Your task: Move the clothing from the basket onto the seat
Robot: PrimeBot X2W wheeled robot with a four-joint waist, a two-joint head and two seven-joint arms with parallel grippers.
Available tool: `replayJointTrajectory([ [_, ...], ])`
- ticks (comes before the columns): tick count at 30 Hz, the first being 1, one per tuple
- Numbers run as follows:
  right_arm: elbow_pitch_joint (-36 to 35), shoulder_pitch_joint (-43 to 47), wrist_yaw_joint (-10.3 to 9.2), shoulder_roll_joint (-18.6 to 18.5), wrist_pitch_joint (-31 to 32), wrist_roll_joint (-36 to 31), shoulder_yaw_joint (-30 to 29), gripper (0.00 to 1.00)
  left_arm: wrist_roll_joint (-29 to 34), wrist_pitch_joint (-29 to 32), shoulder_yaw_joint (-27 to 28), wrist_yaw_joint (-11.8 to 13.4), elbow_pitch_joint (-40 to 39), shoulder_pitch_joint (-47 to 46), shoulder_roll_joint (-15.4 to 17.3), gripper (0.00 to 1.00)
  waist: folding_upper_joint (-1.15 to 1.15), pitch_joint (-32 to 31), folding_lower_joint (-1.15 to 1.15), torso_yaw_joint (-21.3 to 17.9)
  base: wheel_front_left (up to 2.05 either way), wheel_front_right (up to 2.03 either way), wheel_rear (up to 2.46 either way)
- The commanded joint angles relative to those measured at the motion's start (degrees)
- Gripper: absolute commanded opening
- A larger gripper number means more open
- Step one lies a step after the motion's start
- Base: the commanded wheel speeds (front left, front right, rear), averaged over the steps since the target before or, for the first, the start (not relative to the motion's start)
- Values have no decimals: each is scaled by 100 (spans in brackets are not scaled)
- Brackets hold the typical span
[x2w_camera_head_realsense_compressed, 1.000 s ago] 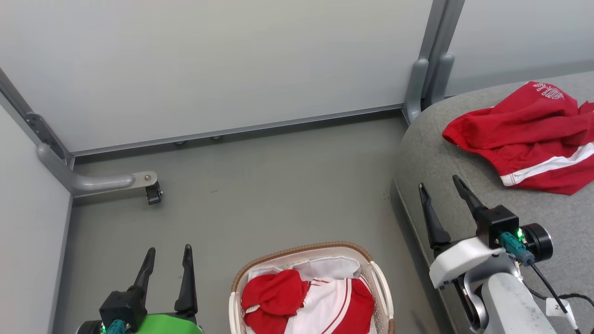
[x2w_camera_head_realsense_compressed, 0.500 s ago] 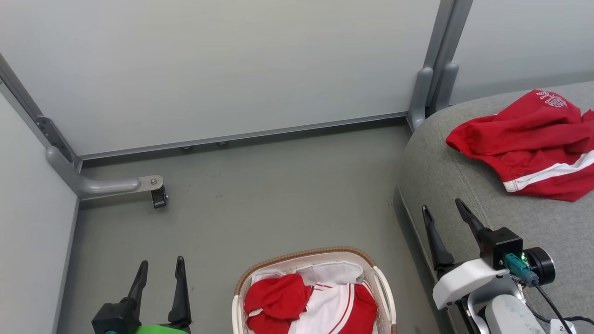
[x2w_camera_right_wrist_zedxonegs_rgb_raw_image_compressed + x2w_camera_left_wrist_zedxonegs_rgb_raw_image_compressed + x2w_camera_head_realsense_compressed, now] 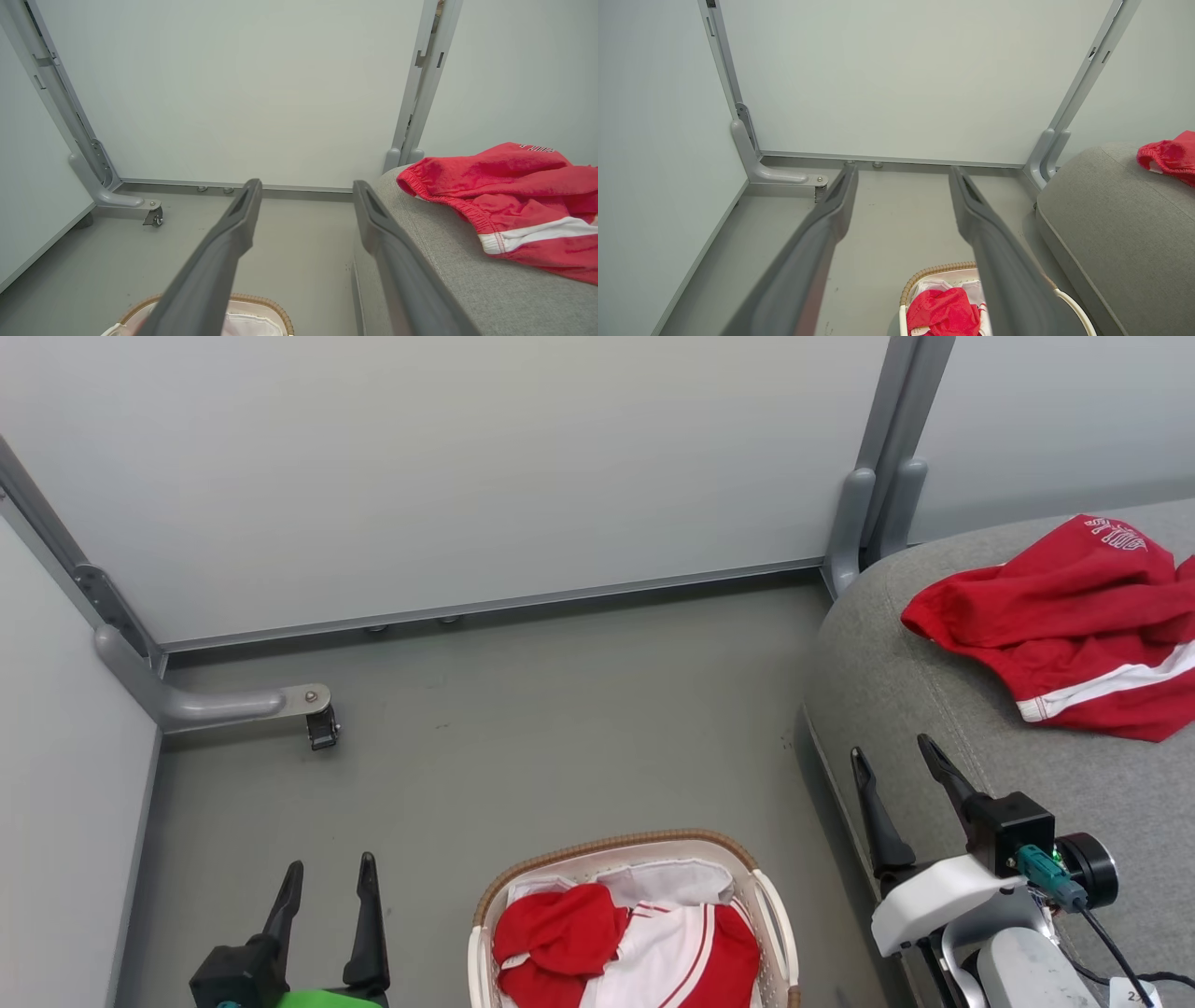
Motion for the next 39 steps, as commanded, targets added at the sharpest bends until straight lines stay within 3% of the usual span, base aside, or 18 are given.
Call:
replayJointTrajectory([
  [1, -26, -18, -8, -20, -26, 33, -23, 100, 16, -1, -37, -5, 5, -49, 1, 100, 63, 20, 0, 6, 0, 0, 0],
  [6, -154, -135, -8, -22, -26, -46, -100, 100, 198, -1, -200, -55, 105, -288, 1, 100, 63, 180, 0, -22, 0, 0, 0],
  [13, -580, -556, -8, -21, -26, -263, -430, 100, 625, 0, -711, -184, 615, -1339, 74, 100, 63, 902, 0, -89, 0, 0, 0],
  [21, -1091, -1258, -8, -19, -26, -563, -658, 100, 976, 0, -1862, -247, 1900, -2861, 60, 100, 63, 2161, 0, -305, 0, 0, 0],
  [30, -1648, -2023, -8, -17, -26, -496, -842, 100, 821, 23, -3601, -248, 3438, -4135, 32, 100, 63, 3474, 0, -702, 0, 0, 0],
  [39, -2165, -2504, -8, -14, -26, -236, -670, 100, 602, 161, -4281, -248, 4629, -4920, 28, 100, 63, 4496, 0, -1151, 0, 0, 0],
])
